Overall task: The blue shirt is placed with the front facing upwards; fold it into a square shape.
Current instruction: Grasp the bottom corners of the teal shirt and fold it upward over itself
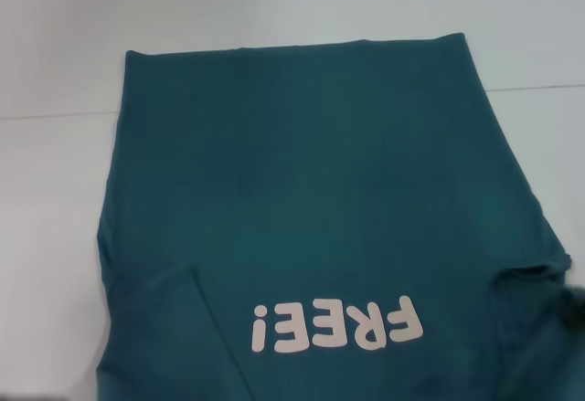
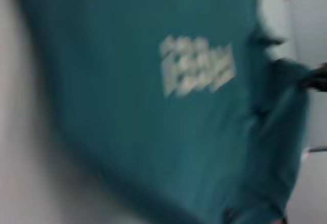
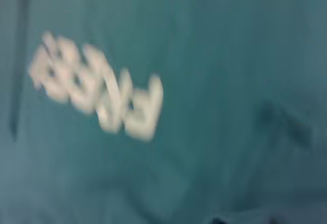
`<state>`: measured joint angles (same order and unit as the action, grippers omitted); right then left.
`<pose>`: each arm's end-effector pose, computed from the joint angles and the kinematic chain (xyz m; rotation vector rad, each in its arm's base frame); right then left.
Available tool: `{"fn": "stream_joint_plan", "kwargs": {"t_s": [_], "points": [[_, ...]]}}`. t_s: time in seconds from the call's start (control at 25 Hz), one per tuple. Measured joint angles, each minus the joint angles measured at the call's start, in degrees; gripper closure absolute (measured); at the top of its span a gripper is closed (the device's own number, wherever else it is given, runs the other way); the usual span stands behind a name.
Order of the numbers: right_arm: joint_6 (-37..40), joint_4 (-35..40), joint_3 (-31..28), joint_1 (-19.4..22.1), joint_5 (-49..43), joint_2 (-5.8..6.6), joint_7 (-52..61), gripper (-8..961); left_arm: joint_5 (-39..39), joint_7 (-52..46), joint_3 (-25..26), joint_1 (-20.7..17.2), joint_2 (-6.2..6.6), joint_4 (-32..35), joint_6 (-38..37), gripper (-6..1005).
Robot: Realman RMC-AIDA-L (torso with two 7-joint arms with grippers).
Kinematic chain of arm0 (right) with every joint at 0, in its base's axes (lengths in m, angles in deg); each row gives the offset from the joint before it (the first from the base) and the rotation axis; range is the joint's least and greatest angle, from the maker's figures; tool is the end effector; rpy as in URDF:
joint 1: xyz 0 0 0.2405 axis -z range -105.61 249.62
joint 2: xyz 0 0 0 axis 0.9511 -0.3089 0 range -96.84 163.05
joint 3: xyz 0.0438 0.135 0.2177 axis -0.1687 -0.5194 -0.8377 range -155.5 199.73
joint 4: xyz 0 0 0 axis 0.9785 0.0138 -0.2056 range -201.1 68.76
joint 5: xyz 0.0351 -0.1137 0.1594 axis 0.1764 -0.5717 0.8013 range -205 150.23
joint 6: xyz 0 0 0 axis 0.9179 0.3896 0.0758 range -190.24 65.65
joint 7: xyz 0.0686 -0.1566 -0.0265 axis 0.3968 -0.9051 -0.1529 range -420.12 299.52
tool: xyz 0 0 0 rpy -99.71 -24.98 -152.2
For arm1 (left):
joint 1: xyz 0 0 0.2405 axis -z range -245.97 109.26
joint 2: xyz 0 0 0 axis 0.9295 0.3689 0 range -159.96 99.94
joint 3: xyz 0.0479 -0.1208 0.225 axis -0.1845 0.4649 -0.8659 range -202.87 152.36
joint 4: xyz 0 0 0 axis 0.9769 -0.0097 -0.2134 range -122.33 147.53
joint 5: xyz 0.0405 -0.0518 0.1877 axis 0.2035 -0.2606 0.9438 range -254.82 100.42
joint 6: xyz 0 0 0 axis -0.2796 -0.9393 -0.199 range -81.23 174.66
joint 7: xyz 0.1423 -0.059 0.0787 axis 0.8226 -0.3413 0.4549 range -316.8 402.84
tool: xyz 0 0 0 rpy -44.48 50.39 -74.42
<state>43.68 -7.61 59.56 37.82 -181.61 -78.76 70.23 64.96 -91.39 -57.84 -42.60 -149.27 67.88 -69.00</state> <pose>0.3075 0.3157 0.0635 -2.4561 1.5904 -0.2651 -0.2858 0.2462 0.0079 2.3450 1.8880 0.1831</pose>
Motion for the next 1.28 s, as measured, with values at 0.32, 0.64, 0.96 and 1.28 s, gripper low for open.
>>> {"fn": "stream_joint_plan", "kwargs": {"t_s": [0.32,0.64,0.96,1.28], "points": [[-13.9,-0.6,-7.7,-1.7,12.5,0.87,6.4,912,-6.7,-5.8,1.5,13.6,4.43,-13.1,14.6,950],[-29.9,-6.5,-7.1,-4.0,19.5,0.52,9.1,913,-6.2,-8.8,0.9,24.4,6.41,-23.1,36.5,950],[-43.0,-14.4,-2.4,-6.8,19.5,-0.41,9.0,913,-6.3,-11.8,-5.4,26.2,3.91,-23.2,54.0,950],[-55.8,-21.1,6.5,-9.5,18.9,-0.52,8.7,913,-6.2,-11.1,-12.5,27.8,1.45,-24.1,67.8,950]]}}
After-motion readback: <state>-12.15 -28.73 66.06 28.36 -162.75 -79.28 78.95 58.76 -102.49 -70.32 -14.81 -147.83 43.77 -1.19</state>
